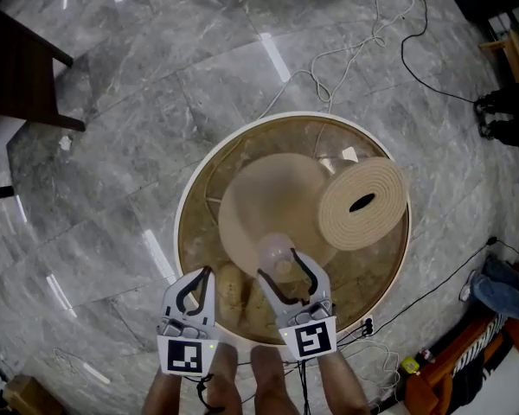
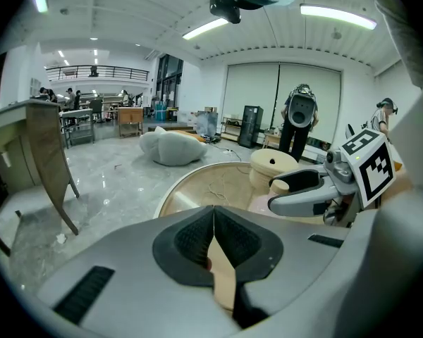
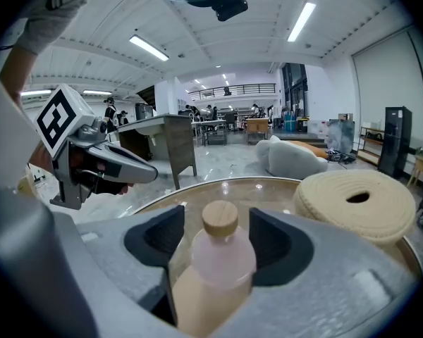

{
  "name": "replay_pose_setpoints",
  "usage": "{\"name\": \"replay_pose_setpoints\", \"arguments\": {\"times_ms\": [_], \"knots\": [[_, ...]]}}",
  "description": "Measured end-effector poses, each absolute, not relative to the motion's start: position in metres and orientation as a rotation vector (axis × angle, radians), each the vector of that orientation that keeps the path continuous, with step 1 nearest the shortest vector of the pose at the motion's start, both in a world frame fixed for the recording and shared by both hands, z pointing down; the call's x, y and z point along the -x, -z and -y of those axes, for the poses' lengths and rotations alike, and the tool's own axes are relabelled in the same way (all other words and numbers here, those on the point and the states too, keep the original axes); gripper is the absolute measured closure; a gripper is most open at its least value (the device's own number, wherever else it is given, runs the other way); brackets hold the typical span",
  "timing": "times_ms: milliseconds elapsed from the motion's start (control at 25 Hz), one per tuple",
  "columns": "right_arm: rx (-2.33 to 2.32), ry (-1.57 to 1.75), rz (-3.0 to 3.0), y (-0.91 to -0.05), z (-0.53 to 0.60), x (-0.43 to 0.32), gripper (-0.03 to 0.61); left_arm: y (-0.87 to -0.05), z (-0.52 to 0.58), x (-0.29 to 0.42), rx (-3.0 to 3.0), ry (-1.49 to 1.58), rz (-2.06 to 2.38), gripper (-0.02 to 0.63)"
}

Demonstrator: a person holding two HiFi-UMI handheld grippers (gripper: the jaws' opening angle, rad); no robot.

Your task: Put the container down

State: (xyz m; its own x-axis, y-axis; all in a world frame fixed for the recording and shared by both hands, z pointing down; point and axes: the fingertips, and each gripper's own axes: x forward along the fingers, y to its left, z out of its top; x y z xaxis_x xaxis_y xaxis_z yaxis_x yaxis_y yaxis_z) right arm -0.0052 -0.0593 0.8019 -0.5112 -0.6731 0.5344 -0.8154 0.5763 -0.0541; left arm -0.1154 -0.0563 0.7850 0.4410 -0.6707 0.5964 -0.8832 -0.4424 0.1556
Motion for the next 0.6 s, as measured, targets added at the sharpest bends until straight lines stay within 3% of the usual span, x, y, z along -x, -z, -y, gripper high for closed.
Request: {"name": "replay_pose_setpoints", "arguments": {"times_ms": [600], "knots": [[-1.275, -0.344, 2.399, -0.702, 0.074, -0.008, 0.314, -0.691, 0.072, 0.099, -2.36, -0.605, 1.327, 0.594]]}}
